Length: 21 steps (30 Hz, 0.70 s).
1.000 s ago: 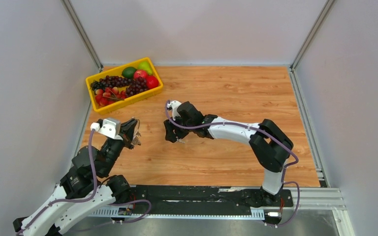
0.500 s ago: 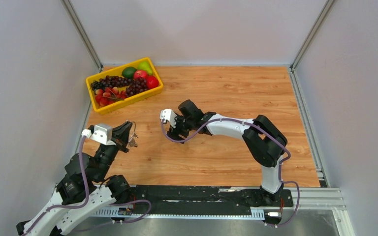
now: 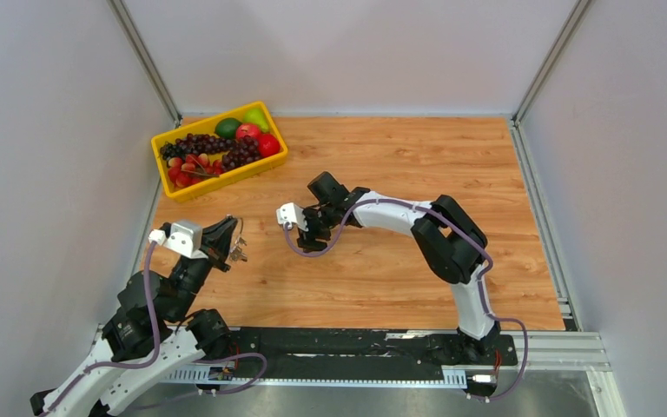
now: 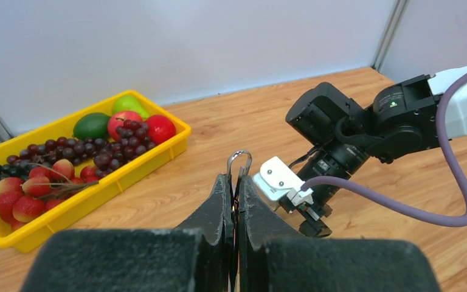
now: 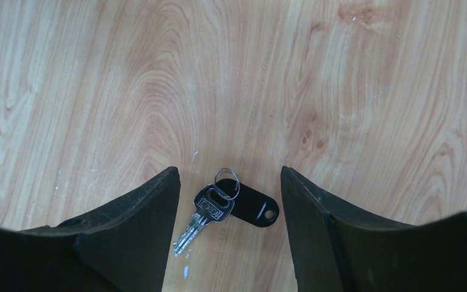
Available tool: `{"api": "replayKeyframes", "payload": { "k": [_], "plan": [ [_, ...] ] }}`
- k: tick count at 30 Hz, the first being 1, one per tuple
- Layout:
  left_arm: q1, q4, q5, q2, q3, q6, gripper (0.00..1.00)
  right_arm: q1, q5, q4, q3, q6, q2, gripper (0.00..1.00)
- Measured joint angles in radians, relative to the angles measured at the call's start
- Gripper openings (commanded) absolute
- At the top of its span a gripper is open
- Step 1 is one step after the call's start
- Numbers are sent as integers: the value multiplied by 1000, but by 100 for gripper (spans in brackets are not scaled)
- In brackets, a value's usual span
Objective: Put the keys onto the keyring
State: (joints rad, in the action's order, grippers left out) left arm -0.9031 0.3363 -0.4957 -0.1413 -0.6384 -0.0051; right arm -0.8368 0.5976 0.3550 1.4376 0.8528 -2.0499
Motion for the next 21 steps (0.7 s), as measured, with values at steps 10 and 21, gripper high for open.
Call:
{"api": "replayKeyframes", "payload": {
  "k": [10,21],
  "plan": [
    [0,-5,24,3,11,14,0,1,5,43,50,18,-71,57],
    [0,-8,42,10,15,16,0,19,5,64,62,6,-75,38]
  ]
}}
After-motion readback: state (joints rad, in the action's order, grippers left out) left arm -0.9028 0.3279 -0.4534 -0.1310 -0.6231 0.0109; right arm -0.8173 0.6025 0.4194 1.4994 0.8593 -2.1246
